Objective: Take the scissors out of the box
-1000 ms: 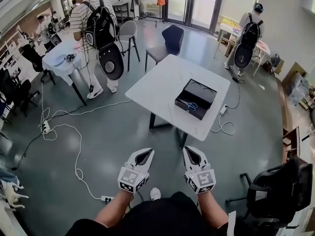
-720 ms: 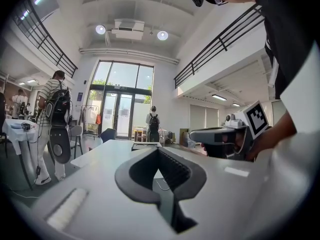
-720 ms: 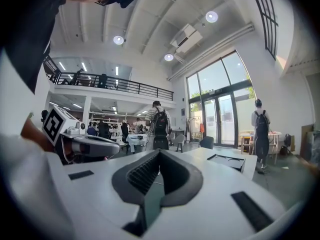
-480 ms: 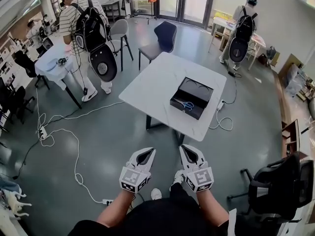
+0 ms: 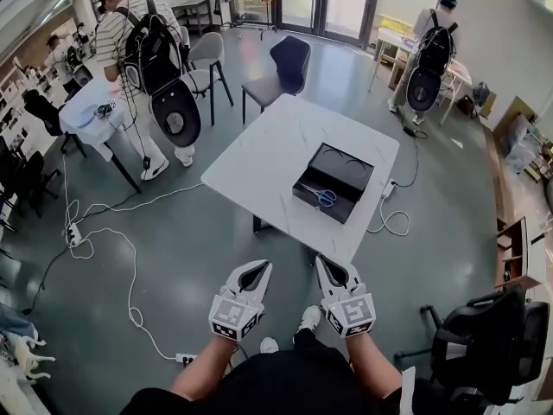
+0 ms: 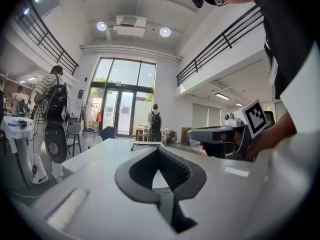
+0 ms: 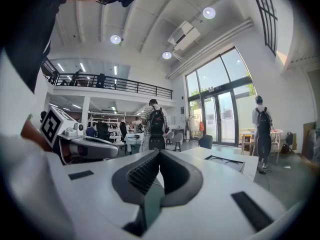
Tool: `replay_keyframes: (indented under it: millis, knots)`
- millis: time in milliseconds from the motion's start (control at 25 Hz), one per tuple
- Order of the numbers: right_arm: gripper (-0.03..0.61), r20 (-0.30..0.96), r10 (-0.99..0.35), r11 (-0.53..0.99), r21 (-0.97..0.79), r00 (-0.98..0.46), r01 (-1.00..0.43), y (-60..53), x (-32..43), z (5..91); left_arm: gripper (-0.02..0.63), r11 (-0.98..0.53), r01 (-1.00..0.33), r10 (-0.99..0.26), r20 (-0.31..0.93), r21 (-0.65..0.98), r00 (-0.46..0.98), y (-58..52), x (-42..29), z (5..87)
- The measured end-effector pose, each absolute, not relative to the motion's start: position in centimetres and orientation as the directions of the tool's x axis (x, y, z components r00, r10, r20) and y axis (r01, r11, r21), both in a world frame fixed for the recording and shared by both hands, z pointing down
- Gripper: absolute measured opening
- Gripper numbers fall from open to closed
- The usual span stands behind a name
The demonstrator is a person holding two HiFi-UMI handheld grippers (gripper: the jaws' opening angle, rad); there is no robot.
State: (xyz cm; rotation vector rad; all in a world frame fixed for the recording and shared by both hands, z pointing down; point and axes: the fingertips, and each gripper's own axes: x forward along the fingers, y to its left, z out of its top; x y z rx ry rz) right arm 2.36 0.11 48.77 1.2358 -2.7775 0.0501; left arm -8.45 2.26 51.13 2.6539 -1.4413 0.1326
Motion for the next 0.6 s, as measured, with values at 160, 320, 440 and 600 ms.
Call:
replay_keyframes:
  millis: [160,320,440,600]
  knots:
    - [0.008,0.104,-0.736,0.673,0.005,-0.669,-0.739,-2.6,3.2,49.2,0.009,-0.531,-0.846,-0.835,0.138,0.058,0.533,-0.2,-7.8,51.4]
    - [0.008,0.099,-0.730,0.680,-0.005,-0.677,-0.734,-5.0,3.8,49.3,0.009,-0.526,-0.849,-0.835,0.154,0.055,0.528,-2.5,-7.2,51.6]
    - [0.008,0.096,-0.724,0.686,-0.009,-0.683,-0.728,-6.8,4.5,49.2,0.009,-0.522,-0.852,-0.838,0.160,0.040,0.521,-4.2,-6.5,51.5]
    - [0.008,0.099,-0.715,0.694,-0.021,-0.692,-0.720,-8.7,5.5,49.3,0.009,-0.512,-0.858,-0.845,0.165,0.027,0.509,-5.9,-5.5,51.1]
